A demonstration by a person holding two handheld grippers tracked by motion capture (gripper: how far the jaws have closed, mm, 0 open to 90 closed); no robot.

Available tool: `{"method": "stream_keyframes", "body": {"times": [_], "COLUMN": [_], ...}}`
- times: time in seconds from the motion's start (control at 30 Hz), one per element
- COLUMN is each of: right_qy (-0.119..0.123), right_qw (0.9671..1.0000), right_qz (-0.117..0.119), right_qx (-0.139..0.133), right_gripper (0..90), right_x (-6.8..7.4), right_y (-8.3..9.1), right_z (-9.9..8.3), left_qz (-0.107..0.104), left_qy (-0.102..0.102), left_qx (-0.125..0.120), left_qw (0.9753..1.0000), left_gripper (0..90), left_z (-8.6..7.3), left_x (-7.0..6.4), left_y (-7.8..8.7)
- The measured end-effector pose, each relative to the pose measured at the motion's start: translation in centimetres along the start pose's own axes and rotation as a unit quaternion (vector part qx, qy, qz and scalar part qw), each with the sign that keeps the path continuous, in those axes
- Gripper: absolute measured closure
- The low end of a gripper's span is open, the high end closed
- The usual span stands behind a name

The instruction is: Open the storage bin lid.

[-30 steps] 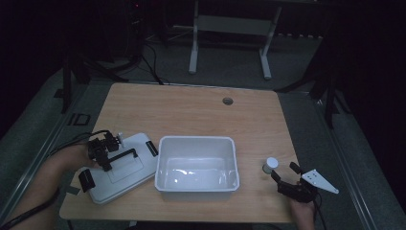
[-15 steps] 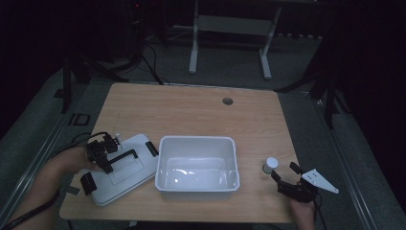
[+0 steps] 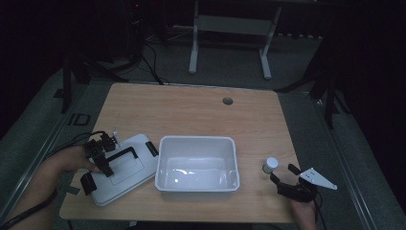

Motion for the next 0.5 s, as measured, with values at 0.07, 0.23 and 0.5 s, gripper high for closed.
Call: {"method": "stream_keyframes", "body": {"times": [0.07,0.23,0.5], "right_qy": [0.004,0.005,0.021], "right_qw": [1.0,0.9991,0.9928], "right_qz": [0.001,0.0,-0.002], "right_qx": [0.008,0.042,0.118], "right_gripper": [10.9,10.9,10.9], "right_x": [-0.1,-0.9,-1.7], "right_y": [0.0,0.3,0.6], "right_z": [-0.1,-0.8,-1.8], "left_qz": [0.0,0.002,0.004], "left_qy": [0.0,-0.001,-0.005], "left_qx": [0.0,0.005,0.012], "left_qw": [1.0,1.0,0.9999], "left_gripper": [37.9,37.9,36.6], "left_z": [0.0,-0.2,-0.4], "left_x": [0.0,0.1,-0.2], "left_y": [0.0,-0.2,-0.1]}}
Point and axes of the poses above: each handheld gripper's, and its own axes: y roughly backward along the jaws, z roughly out of its top, x roughly to its left, the point moved 9 cm from there along -y, roughly forward along the jaws, and after that the axes turned 7 degrees about -z, right-handed, at the moved point
